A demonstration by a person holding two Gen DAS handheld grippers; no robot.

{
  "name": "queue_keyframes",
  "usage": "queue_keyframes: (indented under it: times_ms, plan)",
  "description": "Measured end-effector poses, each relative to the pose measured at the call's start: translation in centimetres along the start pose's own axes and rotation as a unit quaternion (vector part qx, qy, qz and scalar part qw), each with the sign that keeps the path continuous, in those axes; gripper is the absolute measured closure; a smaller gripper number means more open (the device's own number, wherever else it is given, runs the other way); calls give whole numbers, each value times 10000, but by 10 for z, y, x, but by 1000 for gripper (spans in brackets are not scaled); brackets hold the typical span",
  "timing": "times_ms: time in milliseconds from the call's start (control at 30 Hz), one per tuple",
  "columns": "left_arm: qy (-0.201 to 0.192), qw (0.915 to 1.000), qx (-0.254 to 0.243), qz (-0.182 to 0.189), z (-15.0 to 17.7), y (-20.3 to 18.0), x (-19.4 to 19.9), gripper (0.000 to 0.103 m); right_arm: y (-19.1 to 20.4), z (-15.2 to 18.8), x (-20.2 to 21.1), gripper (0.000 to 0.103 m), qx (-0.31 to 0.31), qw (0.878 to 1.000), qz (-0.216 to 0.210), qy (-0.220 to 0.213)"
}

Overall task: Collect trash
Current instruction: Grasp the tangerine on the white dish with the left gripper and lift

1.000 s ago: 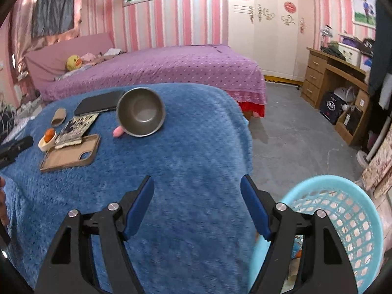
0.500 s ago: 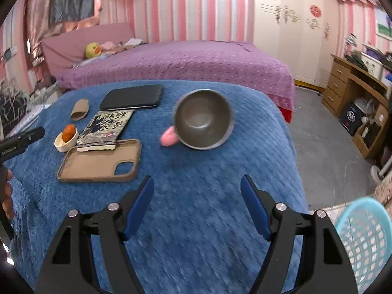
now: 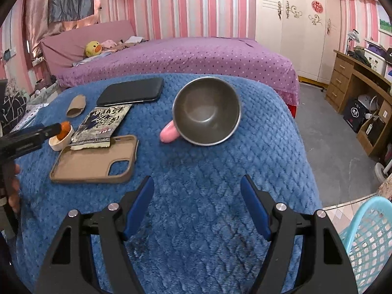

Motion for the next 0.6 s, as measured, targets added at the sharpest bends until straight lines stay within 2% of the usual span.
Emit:
queue_keyframes:
  times_ms: [100, 133, 167, 333, 500, 600]
  plan:
    - [260, 9995, 126, 114, 6, -4, -15, 50, 0, 1, -4, 31, 67, 10000, 17, 46]
    - [346, 9991, 187, 175, 8, -5, -19, 60, -1, 1, -5, 31, 65, 10000, 2, 65]
    - [426, 9985, 246, 252, 10, -7, -22, 64, 0, 2, -6, 31, 71, 9999, -21, 90]
    - [305, 9989, 216, 301, 8, -10, -17, 72, 2, 1, -9, 31, 87, 9999, -58, 104]
    - [116, 9993, 227, 278, 3, -2, 3, 72, 11, -2, -6, 31, 314, 9995, -3, 13]
    - [37, 9992, 317, 237, 1, 11, 18, 72, 22, -4, -5, 31, 349, 9993, -108, -12]
Point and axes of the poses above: each gripper's, at about its wrist camera, not at the fingertips, and x roughly against the way its jaws point, y to its left, z to its underside, the point moved 9 cm from there along -x, roughly the way its jaws point, and after that the axes turned 13 degrees about -y, right-handed, at the moved point
